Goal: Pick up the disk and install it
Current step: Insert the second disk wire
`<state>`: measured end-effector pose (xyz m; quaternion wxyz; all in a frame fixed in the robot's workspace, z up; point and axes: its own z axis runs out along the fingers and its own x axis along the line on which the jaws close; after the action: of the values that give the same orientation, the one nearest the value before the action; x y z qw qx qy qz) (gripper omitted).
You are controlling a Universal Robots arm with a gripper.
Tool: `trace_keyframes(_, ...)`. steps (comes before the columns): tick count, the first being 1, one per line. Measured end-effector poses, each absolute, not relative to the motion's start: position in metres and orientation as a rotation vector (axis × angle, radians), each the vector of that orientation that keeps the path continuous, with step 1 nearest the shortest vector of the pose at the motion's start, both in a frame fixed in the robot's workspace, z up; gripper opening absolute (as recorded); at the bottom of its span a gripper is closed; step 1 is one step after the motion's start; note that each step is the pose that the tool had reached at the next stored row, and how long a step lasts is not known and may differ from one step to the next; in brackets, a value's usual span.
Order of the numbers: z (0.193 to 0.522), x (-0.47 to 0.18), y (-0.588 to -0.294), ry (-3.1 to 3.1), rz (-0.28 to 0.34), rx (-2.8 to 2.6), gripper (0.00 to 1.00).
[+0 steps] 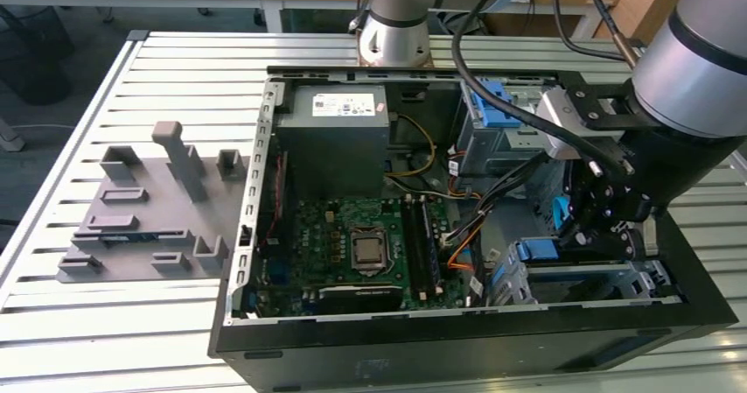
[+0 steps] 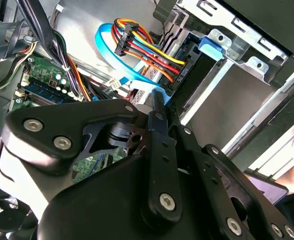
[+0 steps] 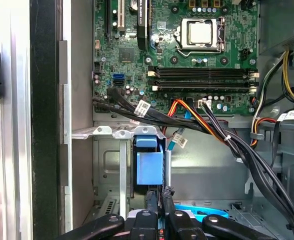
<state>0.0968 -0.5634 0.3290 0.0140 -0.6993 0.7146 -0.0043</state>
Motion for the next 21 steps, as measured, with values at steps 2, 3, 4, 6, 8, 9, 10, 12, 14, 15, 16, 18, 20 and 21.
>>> trace_keyframes(2,0.329,0.097,-0.563,2.225,-0.013,-2.178,0.16)
trace_keyframes(3,0.329,0.097,-0.563,2.225,-0.013,-2.178,0.17)
trace_keyframes(4,0.329,0.097,-0.563,2.225,-0.013,-2.178,0.17)
trace_keyframes(6,0.329,0.097,-0.563,2.225,-0.013,-2.178,0.23)
trace_keyframes(8,0.329,0.097,-0.563,2.225,-0.013,-2.177,0.23)
trace_keyframes(9,0.330,0.097,-0.563,2.225,-0.012,-2.177,0.23)
trace_keyframes(10,0.330,0.097,-0.563,2.225,-0.012,-2.177,0.23)
trace_keyframes(12,0.331,0.097,-0.563,2.225,-0.012,-2.177,0.23)
trace_keyframes(14,0.333,0.097,-0.563,2.225,-0.012,-2.177,0.23)
trace_keyframes(15,0.333,0.097,-0.563,2.225,-0.012,-2.177,0.23)
trace_keyframes(16,0.334,0.097,-0.563,2.225,-0.012,-2.177,0.23)
trace_keyframes(18,0.336,0.097,-0.563,2.225,-0.012,-2.177,0.23)
trace_keyframes(20,0.338,0.097,-0.563,2.225,-0.012,-2.177,0.23)
trace_keyframes(21,0.339,0.097,-0.563,2.225,-0.012,-2.177,0.23)
